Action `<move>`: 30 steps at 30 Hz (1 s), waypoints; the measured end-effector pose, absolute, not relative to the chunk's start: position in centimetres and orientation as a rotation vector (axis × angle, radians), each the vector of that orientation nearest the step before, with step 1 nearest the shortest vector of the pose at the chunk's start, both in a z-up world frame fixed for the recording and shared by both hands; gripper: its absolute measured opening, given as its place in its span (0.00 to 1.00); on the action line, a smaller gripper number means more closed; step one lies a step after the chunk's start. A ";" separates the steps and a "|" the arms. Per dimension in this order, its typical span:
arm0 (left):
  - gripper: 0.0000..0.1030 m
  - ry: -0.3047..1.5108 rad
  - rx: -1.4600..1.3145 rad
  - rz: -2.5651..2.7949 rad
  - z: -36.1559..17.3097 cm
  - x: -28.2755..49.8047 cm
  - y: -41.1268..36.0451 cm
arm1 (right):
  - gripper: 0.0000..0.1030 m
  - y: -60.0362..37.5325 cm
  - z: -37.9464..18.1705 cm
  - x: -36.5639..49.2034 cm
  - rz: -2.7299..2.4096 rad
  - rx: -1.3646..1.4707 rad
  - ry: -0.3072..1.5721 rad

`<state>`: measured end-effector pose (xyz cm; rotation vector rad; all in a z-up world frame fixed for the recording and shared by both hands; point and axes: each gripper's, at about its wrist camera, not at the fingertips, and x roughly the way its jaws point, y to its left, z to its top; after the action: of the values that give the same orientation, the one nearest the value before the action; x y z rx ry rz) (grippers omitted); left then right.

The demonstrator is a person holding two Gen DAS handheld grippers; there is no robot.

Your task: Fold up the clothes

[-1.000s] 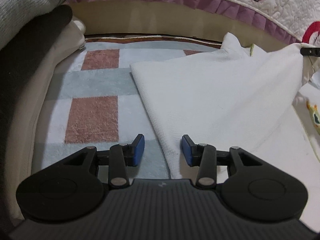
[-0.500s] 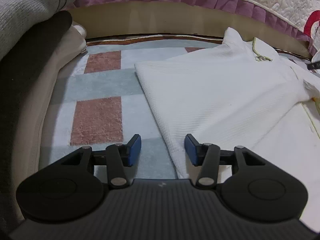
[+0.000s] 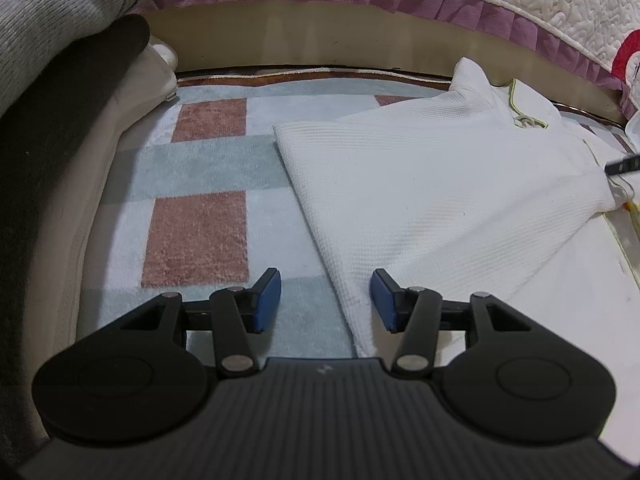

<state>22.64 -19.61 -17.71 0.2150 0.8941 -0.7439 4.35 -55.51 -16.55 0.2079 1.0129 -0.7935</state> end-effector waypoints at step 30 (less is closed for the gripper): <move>0.23 0.835 0.148 -0.975 -12.9 8.8 -29.0 | 0.56 -74.7 -17.5 -35.1 -1.160 0.850 0.558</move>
<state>8.79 -29.03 -12.93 0.1483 0.8346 -0.9747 -35.05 -74.69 -17.48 0.8496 0.5577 -1.1604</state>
